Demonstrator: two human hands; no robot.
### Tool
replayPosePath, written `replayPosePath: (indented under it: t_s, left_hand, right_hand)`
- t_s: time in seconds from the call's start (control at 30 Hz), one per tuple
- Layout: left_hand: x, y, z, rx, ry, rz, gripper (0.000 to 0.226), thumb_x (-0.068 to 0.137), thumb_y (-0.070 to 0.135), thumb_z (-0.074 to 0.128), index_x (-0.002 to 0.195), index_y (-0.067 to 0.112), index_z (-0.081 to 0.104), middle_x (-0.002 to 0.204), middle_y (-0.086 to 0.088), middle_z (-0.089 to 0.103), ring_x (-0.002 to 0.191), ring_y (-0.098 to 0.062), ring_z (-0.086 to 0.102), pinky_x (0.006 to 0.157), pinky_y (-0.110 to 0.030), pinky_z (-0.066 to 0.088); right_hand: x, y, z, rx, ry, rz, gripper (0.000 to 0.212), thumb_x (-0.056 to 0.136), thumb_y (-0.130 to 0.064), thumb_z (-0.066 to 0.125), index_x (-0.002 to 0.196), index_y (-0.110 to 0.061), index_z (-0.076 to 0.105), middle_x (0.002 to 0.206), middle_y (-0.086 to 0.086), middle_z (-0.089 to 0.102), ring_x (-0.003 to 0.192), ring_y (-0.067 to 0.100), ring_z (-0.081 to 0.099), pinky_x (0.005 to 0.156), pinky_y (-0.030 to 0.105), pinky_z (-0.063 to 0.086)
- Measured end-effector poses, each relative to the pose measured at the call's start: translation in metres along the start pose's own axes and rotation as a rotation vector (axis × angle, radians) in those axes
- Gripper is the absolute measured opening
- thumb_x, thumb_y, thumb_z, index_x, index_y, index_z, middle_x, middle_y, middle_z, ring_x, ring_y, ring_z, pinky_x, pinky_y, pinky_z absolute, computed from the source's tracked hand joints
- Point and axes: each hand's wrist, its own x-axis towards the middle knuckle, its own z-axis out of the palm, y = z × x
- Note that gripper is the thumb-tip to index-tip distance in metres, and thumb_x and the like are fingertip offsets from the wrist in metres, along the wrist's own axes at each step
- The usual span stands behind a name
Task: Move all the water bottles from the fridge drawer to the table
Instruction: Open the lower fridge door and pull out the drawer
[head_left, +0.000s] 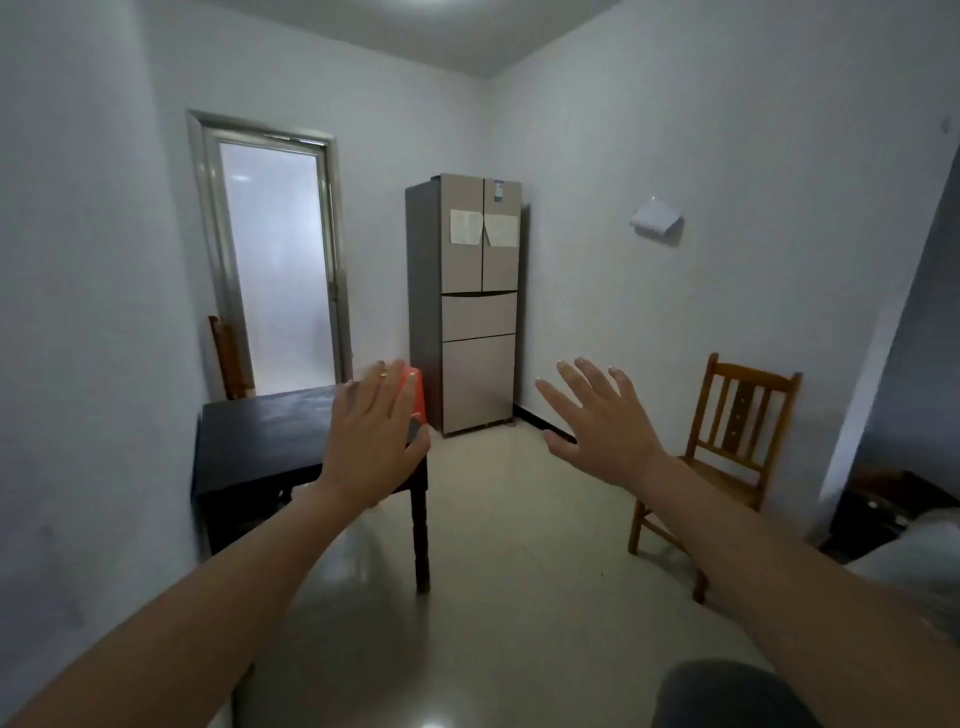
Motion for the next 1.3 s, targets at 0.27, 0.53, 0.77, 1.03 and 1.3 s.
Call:
replayPosePath:
  t_s: [0.27, 0.53, 0.77, 1.03, 1.3]
  left_hand:
    - [0.061, -0.012, 0.078, -0.037, -0.02, 0.041, 0.059, 0.083, 0.04, 0.039, 0.127, 0.002, 0.05, 0.136, -0.018, 0.048, 0.129, -0.036, 0.04, 0.103, -0.054, 0.031]
    - [0.147, -0.043, 0.159, -0.085, -0.023, 0.081, 0.051, 0.082, 0.031, 0.058, 0.123, 0.001, 0.052, 0.134, -0.02, 0.049, 0.126, -0.037, 0.042, 0.101, -0.053, 0.033]
    - [0.206, -0.035, 0.23, -0.19, -0.045, 0.109, 0.06, 0.079, 0.04, 0.036, 0.116, -0.002, 0.058, 0.126, -0.024, 0.055, 0.118, -0.042, 0.051, 0.094, -0.057, 0.038]
    - [0.279, 0.001, 0.32, -0.206, -0.074, 0.121, 0.07, 0.081, 0.049, 0.027, 0.125, 0.001, 0.051, 0.135, -0.022, 0.048, 0.127, -0.042, 0.041, 0.098, -0.058, 0.033]
    - [0.373, 0.042, 0.38, -0.245, -0.063, 0.045, 0.066, 0.08, 0.043, 0.041, 0.128, -0.001, 0.048, 0.138, -0.022, 0.044, 0.131, -0.042, 0.036, 0.102, -0.059, 0.028]
  right_hand:
    - [0.043, 0.022, 0.083, -0.023, 0.022, 0.012, 0.053, 0.066, -0.036, 0.078, 0.111, -0.01, 0.065, 0.11, 0.02, 0.064, 0.1, 0.035, 0.063, 0.078, 0.049, 0.051]
    - [0.101, 0.053, 0.157, -0.081, 0.005, 0.065, 0.051, 0.069, -0.034, 0.076, 0.112, -0.009, 0.064, 0.111, 0.021, 0.064, 0.1, 0.035, 0.062, 0.078, 0.049, 0.051]
    - [0.122, 0.088, 0.221, -0.118, -0.094, 0.121, 0.054, 0.078, -0.037, 0.068, 0.124, -0.013, 0.057, 0.126, 0.017, 0.058, 0.117, 0.035, 0.054, 0.091, 0.052, 0.044]
    - [0.136, 0.165, 0.298, -0.152, -0.137, 0.144, 0.055, 0.08, -0.039, 0.065, 0.128, -0.015, 0.054, 0.131, 0.017, 0.054, 0.123, 0.038, 0.049, 0.097, 0.058, 0.038]
    - [0.171, 0.262, 0.376, -0.114, -0.086, 0.15, 0.054, 0.072, -0.034, 0.075, 0.119, -0.011, 0.062, 0.121, 0.02, 0.061, 0.113, 0.039, 0.057, 0.086, 0.058, 0.046]
